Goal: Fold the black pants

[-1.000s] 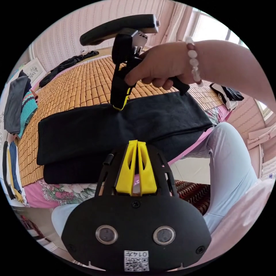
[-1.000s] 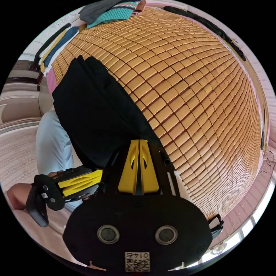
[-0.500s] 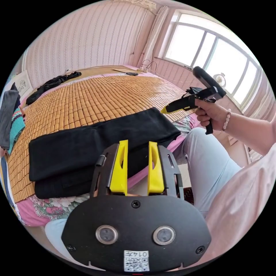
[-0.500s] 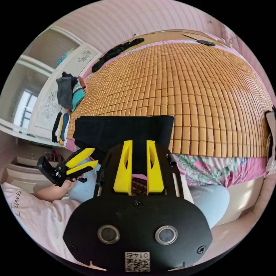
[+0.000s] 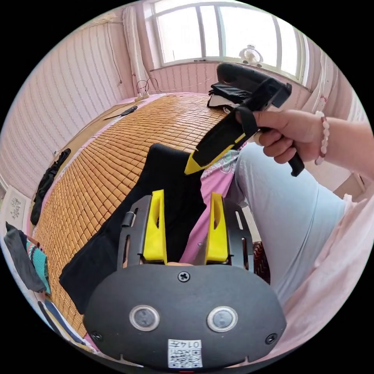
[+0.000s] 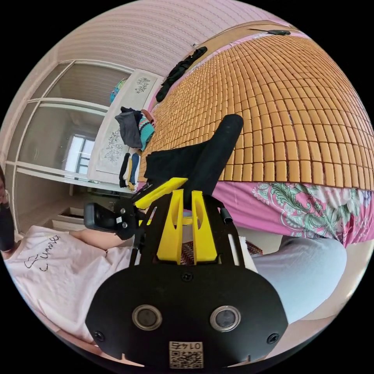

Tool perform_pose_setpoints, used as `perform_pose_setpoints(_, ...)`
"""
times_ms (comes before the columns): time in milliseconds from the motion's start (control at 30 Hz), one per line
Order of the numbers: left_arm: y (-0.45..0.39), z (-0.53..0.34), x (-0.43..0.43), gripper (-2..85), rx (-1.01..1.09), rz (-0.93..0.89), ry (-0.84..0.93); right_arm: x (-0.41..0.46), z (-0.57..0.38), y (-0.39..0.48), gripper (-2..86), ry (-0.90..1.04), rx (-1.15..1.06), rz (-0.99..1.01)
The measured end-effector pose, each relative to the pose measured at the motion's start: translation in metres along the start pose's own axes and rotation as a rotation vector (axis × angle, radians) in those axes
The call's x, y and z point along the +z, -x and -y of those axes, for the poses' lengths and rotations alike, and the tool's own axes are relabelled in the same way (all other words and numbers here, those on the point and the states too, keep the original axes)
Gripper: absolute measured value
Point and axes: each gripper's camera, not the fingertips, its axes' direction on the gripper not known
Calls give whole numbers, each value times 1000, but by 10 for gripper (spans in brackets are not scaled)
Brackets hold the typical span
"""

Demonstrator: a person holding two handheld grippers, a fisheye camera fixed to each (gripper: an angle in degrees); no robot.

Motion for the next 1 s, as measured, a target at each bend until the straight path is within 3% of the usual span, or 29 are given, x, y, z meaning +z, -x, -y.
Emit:
perform_pose_setpoints(100, 5, 6, -5, 54, -85, 69, 32, -15, -6, 6, 57, 4, -74, 40)
perform_pose_setpoints(133, 13, 3, -9, 46, -140, 16, 14, -27, -10, 4, 69, -18, -82, 53)
perform_pose_setpoints(267, 22, -3, -16, 36, -182, -53, -2, -79, -29, -50, 149, -238, 111, 136)
perform_pose_setpoints(400, 6, 0, -22, 36, -83, -40, 9, -73, -23, -92, 198, -213, 262, 212)
perform_pose_setpoints(500, 0, -2, -27, 35, -53, -53, 4, -58, -12, -116, 159, -177, 318, 308)
perform_pose_setpoints(667, 4, -1, -34, 34, -75, -105, -49, -91, -21, -111, 43, -179, 254, 234)
perform_pose_setpoints(800, 2, 22, -44, 36, -47, -206, -199, -148, -40, -98, 31, -279, 175, 219)
perform_pose_setpoints(1000, 26, 31, -38, 46, -191, -371, -333, -204, -47, -57, 31, -364, 85, 134)
